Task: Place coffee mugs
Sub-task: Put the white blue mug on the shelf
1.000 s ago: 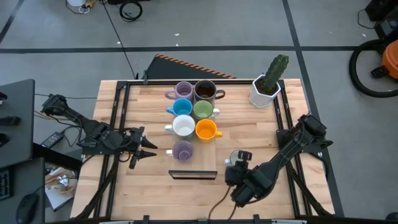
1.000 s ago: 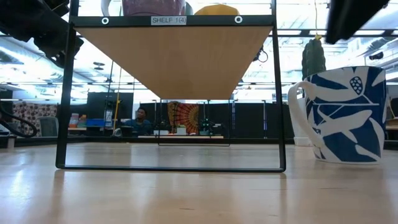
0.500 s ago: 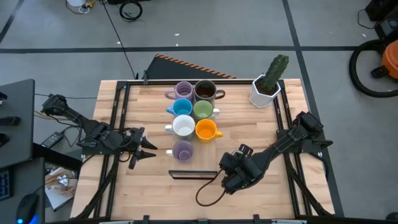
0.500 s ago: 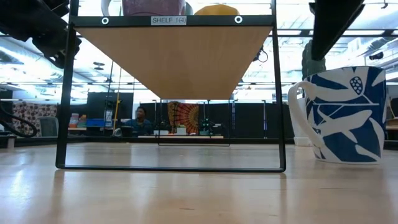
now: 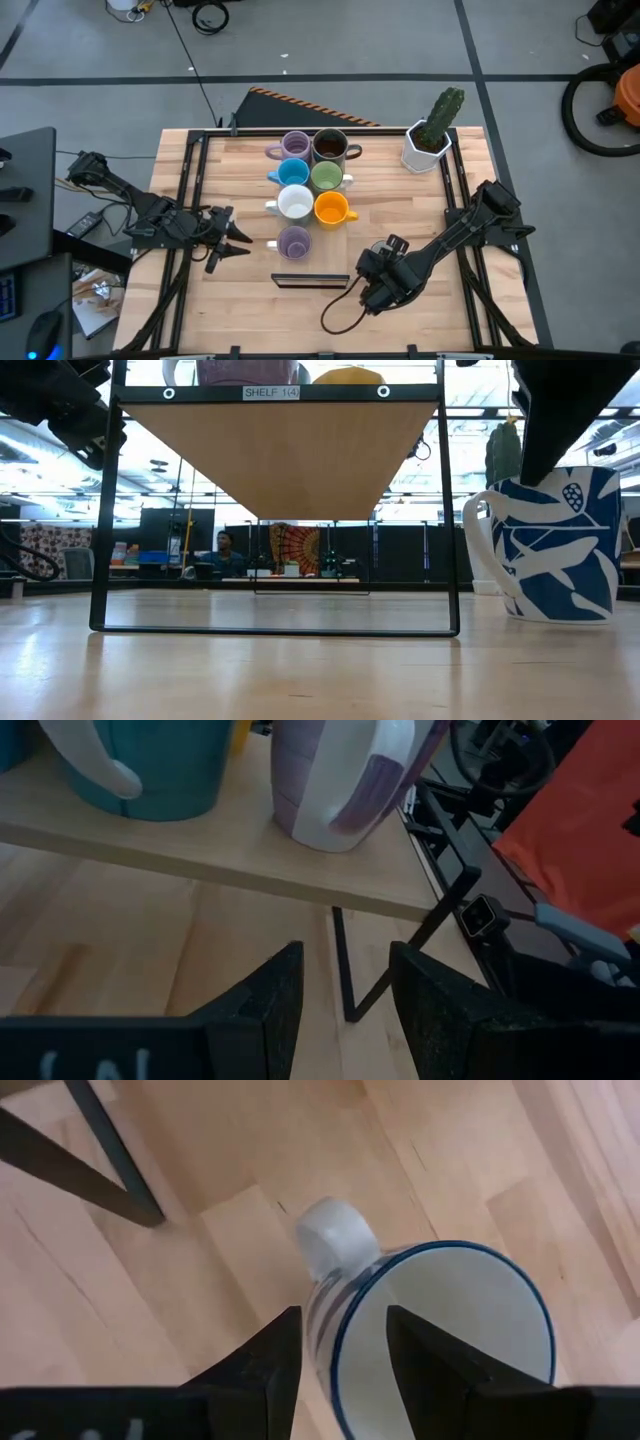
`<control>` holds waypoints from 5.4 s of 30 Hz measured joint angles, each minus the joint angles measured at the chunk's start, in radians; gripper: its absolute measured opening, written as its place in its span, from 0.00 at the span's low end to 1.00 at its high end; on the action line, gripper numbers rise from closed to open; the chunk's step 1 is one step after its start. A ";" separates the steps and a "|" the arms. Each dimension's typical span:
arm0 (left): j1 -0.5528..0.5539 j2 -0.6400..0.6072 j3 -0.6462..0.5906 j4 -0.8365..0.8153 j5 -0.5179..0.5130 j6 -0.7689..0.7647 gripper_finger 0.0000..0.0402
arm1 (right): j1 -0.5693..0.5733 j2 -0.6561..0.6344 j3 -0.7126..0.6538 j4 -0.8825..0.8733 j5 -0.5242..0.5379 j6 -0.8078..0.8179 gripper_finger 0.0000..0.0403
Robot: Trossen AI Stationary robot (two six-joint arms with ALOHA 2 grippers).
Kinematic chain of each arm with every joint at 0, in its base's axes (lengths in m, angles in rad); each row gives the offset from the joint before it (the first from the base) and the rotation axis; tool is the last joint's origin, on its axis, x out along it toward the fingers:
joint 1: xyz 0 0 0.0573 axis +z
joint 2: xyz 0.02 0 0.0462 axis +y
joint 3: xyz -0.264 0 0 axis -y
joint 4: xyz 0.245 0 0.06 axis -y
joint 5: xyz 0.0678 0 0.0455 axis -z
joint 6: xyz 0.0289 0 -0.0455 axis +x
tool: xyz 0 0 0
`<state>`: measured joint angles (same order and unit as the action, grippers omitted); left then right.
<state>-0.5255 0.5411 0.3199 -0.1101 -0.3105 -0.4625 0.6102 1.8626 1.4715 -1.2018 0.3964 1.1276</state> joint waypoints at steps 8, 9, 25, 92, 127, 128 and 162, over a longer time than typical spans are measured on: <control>0.000 0.000 0.000 0.000 0.014 -0.006 0.39 | 0.012 0.000 -0.040 0.008 -0.034 -0.096 0.30; 0.000 0.000 0.000 0.000 0.014 -0.006 0.39 | 0.015 0.000 -0.041 0.008 -0.039 -0.132 0.28; 0.000 0.000 0.000 0.000 0.014 -0.007 0.39 | 0.034 -0.001 -0.042 -0.069 -0.120 -0.680 0.08; 0.000 0.000 0.000 0.000 0.087 -0.050 0.39 | 0.043 -0.081 0.017 0.162 -0.077 -0.734 0.61; 0.001 0.002 0.000 -0.017 0.087 -0.072 0.39 | 0.097 0.125 0.129 -0.188 -0.261 -0.617 0.50; 0.001 0.002 0.000 -0.017 0.087 -0.071 0.39 | 0.104 0.125 0.129 -0.192 -0.269 -0.601 0.50; 0.000 0.002 0.000 -0.082 0.087 -0.049 0.39 | 0.388 -0.095 -0.066 -0.201 0.034 0.775 0.46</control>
<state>-0.5251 0.5430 0.3199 -0.1922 -0.2234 -0.5120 0.9980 1.7680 1.4060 -1.4030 0.4304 1.9029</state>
